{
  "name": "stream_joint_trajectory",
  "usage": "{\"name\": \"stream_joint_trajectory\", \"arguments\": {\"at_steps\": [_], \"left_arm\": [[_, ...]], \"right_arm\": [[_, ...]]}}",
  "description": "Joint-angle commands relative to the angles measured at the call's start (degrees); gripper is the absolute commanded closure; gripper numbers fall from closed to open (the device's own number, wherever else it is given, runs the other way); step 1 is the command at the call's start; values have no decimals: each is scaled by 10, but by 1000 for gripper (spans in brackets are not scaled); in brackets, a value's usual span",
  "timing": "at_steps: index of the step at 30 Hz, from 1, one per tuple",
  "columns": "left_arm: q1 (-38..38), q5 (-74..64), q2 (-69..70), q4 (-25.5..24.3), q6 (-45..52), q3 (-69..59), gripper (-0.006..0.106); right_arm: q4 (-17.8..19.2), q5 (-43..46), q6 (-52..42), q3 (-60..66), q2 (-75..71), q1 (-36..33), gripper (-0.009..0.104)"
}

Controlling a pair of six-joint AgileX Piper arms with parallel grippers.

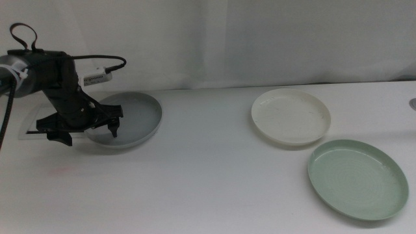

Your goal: Stack the three bowls on top of each other.

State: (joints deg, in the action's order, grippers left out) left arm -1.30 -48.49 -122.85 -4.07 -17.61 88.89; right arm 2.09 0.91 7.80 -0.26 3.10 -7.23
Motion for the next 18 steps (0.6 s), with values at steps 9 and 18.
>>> {"name": "stream_joint_trajectory", "arguments": {"at_steps": [9,18], "left_arm": [[1,6,-25,50,-35,4,25],[1,4,-29,46,-45,4,103]], "right_arm": [[2,4,-3,23,-2,4,-8],[2,4,-3,23,-2,4,-8]]}}
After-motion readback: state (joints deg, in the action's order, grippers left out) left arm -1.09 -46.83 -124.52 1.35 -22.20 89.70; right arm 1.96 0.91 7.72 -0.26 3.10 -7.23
